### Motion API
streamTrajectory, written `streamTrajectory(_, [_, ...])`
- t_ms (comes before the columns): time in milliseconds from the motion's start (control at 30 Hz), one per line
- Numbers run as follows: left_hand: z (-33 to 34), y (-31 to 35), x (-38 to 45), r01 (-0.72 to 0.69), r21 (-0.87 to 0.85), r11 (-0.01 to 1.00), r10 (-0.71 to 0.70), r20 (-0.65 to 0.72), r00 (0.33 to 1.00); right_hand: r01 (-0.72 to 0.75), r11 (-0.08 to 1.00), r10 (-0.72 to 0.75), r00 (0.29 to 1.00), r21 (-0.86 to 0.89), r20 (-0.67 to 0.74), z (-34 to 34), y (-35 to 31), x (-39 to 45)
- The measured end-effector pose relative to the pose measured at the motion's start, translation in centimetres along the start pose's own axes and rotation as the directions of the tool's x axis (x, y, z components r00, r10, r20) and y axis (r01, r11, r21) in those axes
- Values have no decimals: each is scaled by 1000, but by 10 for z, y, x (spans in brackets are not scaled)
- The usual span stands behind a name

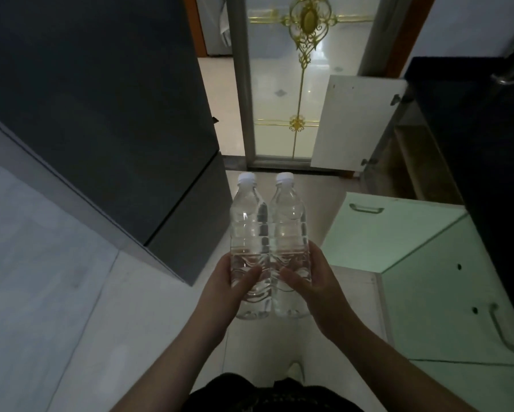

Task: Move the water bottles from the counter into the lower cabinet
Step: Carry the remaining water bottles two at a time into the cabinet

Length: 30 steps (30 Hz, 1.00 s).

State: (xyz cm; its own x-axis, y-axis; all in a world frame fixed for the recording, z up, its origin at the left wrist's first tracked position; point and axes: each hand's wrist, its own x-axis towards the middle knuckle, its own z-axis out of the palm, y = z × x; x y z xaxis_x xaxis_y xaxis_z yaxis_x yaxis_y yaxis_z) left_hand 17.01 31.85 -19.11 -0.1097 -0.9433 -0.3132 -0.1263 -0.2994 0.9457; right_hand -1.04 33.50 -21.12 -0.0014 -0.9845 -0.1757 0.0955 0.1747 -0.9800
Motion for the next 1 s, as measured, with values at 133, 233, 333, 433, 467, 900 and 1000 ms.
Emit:
streamTrajectory(133, [-15,17,48,-12,-17,1000,12,27,1000,14,1000,-15,1000,28,5,7,-12,53])
streamTrajectory(233, [-30,27,91,-22,-27,999,24,52,998,28,999,-27,999,16,-17,15,-18,97])
streamTrajectory(333, [-49,37,143,-27,-33,999,30,93,995,36,999,-39,996,-35,-76,28,-23,148])
streamTrajectory(433, [-67,53,198,-16,-48,999,23,135,991,27,996,-39,989,-83,-143,41,-32,198])
streamTrajectory(467, [-72,60,215,-14,-40,999,20,154,988,30,996,-44,986,-87,-162,45,-35,214])
streamTrajectory(900, [-21,121,415,-55,83,995,9,481,877,13,1000,-3,886,17,-464,-8,-69,339])
streamTrajectory(1000, [16,135,463,-79,115,990,0,569,823,15,1000,-5,869,17,-495,-43,-70,367])
